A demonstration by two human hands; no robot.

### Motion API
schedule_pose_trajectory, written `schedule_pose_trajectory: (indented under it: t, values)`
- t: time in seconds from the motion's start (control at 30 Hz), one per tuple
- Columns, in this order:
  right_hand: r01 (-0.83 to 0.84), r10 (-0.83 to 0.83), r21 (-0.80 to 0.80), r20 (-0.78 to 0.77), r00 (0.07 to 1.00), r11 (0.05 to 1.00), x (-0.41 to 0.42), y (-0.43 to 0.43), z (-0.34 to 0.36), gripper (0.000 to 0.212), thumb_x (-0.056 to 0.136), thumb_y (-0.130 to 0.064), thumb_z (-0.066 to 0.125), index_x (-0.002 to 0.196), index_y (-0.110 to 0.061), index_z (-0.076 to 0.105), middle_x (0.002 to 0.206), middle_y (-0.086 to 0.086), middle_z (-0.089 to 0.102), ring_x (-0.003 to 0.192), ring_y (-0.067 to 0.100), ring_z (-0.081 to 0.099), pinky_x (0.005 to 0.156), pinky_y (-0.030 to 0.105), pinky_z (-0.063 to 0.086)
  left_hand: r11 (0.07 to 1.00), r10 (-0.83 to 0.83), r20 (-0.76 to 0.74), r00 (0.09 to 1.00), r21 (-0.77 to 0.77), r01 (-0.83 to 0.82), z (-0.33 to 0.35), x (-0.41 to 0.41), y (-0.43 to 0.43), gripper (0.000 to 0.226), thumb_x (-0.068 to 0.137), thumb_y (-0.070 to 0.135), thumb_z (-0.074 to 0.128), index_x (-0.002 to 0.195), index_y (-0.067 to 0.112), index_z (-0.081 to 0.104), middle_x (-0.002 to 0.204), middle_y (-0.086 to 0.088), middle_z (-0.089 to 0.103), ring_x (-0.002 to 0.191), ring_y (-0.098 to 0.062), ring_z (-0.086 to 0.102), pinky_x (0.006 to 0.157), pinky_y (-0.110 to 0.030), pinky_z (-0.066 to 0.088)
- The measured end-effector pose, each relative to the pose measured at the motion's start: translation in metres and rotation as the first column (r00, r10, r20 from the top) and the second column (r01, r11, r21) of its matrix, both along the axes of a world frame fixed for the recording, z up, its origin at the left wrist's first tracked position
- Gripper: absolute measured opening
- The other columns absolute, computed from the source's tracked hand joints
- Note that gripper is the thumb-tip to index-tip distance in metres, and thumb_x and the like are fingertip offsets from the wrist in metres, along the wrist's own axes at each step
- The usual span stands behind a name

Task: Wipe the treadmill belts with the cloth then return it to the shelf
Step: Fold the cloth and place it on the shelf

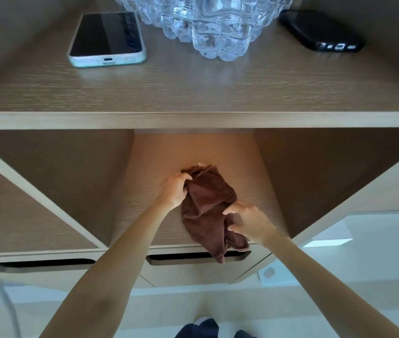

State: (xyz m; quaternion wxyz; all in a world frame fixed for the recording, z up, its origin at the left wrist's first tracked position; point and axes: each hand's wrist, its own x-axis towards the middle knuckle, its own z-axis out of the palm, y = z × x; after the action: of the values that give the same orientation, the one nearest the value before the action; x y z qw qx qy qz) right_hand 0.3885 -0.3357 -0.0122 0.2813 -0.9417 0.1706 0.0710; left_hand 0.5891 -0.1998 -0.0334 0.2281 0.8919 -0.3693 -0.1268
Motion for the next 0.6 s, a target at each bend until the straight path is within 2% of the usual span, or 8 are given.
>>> schedule_pose_trajectory:
  t: [0.07,0.13,0.2,0.27,0.37,0.43,0.5,0.6]
  values:
    - [0.014,-0.014,0.005,-0.036,0.999,1.000,0.004,-0.008,0.005,0.027,0.080,-0.018,0.071,0.104,-0.027,0.068,0.110,-0.008,0.066,0.102,0.011,0.062,0.091,0.034,0.048,1.000,-0.001,0.041,0.999,0.028,0.000,0.002,0.002,0.000,0.028,0.084,0.014,0.062,0.111,0.019,0.060,0.117,-0.004,0.058,0.107,-0.026,0.055,0.090,-0.041,0.045]
    - [0.046,-0.048,-0.058,-0.026,0.999,0.997,0.018,-0.014,0.013,0.015,0.083,-0.027,0.068,0.097,-0.032,0.069,0.101,-0.010,0.069,0.096,0.011,0.064,0.085,0.030,0.050,1.000,0.027,0.065,0.998,0.009,-0.027,0.003,0.002,0.003,0.023,0.082,0.024,0.066,0.104,0.022,0.061,0.110,-0.001,0.058,0.103,-0.022,0.054,0.085,-0.037,0.046]
    - [0.127,-0.121,-0.136,0.049,0.991,0.983,0.041,-0.017,0.019,0.014,0.086,-0.032,0.064,0.099,-0.034,0.068,0.103,-0.010,0.069,0.098,0.014,0.063,0.081,0.028,0.046,0.998,0.064,0.086,0.994,-0.024,-0.062,0.002,0.001,0.006,0.021,0.081,0.029,0.068,0.099,0.023,0.060,0.102,0.003,0.060,0.098,-0.019,0.055,0.078,-0.034,0.046]
    - [0.184,-0.172,-0.136,0.097,0.980,0.973,0.067,-0.016,0.018,0.022,0.088,-0.032,0.062,0.109,-0.033,0.065,0.111,-0.008,0.067,0.105,0.017,0.061,0.086,0.030,0.045,0.996,0.089,0.100,0.991,-0.038,-0.085,0.001,0.000,0.010,0.016,0.082,0.026,0.067,0.096,0.023,0.060,0.097,0.004,0.062,0.095,-0.019,0.059,0.075,-0.033,0.048]
    - [0.188,-0.188,-0.155,0.019,0.982,0.970,0.096,-0.014,0.005,0.029,0.089,-0.031,0.060,0.118,-0.030,0.059,0.120,-0.002,0.063,0.113,0.023,0.057,0.092,0.035,0.045,0.984,0.165,0.088,0.982,-0.088,-0.158,0.004,0.001,0.011,0.011,0.082,0.016,0.063,0.092,0.021,0.064,0.115,-0.002,0.053,0.094,-0.024,0.060,0.075,-0.034,0.050]
    - [0.246,-0.252,-0.166,-0.014,0.968,0.955,0.105,-0.014,-0.006,0.024,0.089,-0.031,0.060,0.113,-0.028,0.062,0.118,0.002,0.064,0.111,0.026,0.058,0.088,0.035,0.046,0.960,0.234,0.058,0.971,-0.171,-0.221,0.011,0.004,0.008,0.009,0.080,0.013,0.064,0.087,0.018,0.066,0.118,-0.005,0.050,0.088,-0.025,0.061,0.074,-0.033,0.048]
    - [0.387,-0.383,-0.067,0.061,0.922,0.920,0.111,-0.020,-0.012,0.017,0.088,-0.030,0.062,0.105,-0.025,0.065,0.112,0.002,0.066,0.107,0.026,0.060,0.085,0.034,0.047,0.942,0.269,0.039,0.962,-0.221,-0.254,0.019,0.013,0.003,0.008,0.079,0.010,0.064,0.083,0.017,0.066,0.104,-0.006,0.060,0.084,-0.025,0.064,0.077,-0.033,0.048]
    - [0.591,-0.629,0.222,0.184,0.755,0.775,0.116,-0.037,-0.007,0.014,0.086,-0.021,0.066,0.098,-0.016,0.066,0.102,0.007,0.069,0.101,0.026,0.062,0.085,0.033,0.047,0.888,0.355,-0.006,0.935,-0.311,-0.339,0.030,0.034,-0.003,0.012,0.079,0.004,0.061,0.084,0.013,0.068,0.093,-0.006,0.067,0.087,-0.025,0.064,0.080,-0.034,0.048]
